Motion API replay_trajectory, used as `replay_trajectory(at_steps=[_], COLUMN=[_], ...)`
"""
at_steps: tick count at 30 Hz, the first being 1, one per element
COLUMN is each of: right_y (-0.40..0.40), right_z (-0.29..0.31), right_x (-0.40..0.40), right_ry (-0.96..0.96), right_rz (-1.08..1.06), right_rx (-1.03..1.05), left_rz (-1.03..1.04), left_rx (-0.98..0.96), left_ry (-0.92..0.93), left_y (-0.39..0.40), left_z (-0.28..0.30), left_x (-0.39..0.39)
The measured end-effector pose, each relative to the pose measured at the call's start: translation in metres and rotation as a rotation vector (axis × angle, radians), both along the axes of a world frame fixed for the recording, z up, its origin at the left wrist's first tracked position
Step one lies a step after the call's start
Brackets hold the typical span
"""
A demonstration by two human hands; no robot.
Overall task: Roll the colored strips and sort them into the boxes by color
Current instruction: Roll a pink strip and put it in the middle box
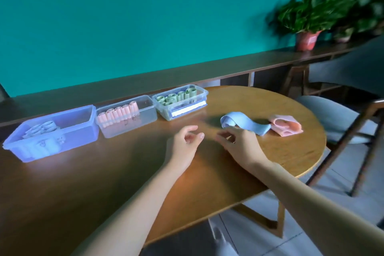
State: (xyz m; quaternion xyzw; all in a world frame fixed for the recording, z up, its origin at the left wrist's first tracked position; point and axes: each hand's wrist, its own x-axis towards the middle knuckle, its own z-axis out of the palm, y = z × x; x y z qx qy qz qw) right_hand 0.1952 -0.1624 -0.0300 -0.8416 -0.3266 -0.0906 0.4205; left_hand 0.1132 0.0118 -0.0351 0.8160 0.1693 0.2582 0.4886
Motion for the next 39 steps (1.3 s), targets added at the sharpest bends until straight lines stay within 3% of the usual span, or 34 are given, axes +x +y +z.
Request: replay_trajectory(at_steps=[7, 13, 22, 27, 33, 39], right_y=[-0.072, -0.117, -0.137, -0.127, -0.108, -0.081], right_z=[0.001, -0.001, 0.004, 0.034, 0.101, 0.162], right_x=[0.03, 0.068, 0.108, 0.094, 0.059, -0.003], right_ry=[-0.14, -0.059, -0.184, -0.17, -0.037, -0.039], right_rz=[-0.284, -0.474, -0.382, -0.342, -0.174, -0.003], right_rx=[0.075, 0.038, -0.281, -0.045, 0.301, 0.417], left_rz=[-0.107, -0.138, -0.156, -0.101, -0.116, -0.096], left_rx=[0.007, 0.046, 0.09, 0.102, -0.002, -0.056], left_ry=[-0.096, -0.114, -0.059, -0.097, -0.305, -0.385], left_y=[-0.077, -0.132, -0.156, -0.157, -0.139, -0.103], left_z=[0.006, 0.009, 0.012, 0.029, 0.089, 0.143], left_x=[0.057, 0.098, 0.115, 0.105, 0.075, 0.0])
